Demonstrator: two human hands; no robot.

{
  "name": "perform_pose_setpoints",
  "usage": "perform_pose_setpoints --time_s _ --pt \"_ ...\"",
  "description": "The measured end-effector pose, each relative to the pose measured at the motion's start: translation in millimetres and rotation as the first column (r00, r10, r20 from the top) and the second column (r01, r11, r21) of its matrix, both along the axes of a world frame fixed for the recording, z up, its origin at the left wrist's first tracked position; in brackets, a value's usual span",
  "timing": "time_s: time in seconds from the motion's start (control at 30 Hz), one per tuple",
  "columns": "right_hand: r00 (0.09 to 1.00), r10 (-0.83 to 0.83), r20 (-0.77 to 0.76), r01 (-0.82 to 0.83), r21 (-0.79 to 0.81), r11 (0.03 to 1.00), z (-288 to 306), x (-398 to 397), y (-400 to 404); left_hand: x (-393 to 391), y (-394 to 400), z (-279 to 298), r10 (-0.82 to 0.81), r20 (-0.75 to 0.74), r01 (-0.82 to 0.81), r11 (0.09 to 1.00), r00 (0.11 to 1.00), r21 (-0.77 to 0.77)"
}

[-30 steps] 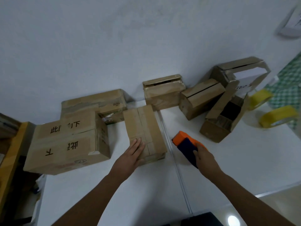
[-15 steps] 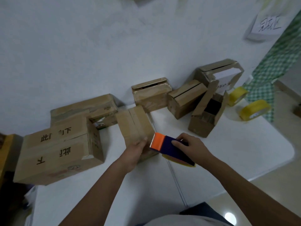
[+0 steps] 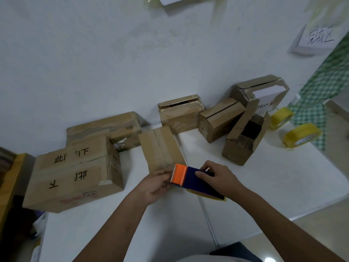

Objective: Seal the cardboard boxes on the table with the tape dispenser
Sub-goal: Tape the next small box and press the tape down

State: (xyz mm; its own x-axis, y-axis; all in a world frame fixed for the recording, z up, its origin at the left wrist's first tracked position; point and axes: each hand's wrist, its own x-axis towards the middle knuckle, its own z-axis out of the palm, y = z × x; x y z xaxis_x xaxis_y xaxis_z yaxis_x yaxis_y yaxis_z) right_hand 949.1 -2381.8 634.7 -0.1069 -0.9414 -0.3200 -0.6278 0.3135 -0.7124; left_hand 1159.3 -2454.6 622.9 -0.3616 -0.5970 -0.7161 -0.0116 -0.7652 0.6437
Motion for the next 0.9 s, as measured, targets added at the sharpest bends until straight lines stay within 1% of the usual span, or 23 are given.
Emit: perform_pose_setpoints --time_s 0.17,0.37,0.53,0.67,0.8,0.9 --pt "1.0 0.027 0.008 -0.027 0.025 0.999 -2 1 -1 0 -1 2 -0.051 0.098 0.053 0.998 0.994 -0.022" --pt "0.999 0.022 -0.026 -0.021 0.034 0.999 -6 0 -2 -2 1 2 -0.119 0.21 0.148 0.981 0.97 -0.124" --pt "0.999 0.018 -0.028 -0.017 0.04 0.999 -6 -1 -5 -2 2 7 -0.171 0.13 0.184 0.978 0.977 -0.097" --pt "1.0 0.011 -0.01 -0.011 0.029 1.0 -5 0 -8 -1 4 6 -0.117 0.052 0.119 0.992 0.992 -0.038" --pt "1.0 0.016 -0.024 -0.015 0.04 0.999 -9 -2 -9 1 3 6 -0.117 0.078 0.123 0.989 0.99 -0.086" --pt "0.999 0.022 -0.032 -0.02 0.046 0.999 -12 -1 -9 -2 5 5 -0.146 0.171 0.174 0.972 0.974 -0.161"
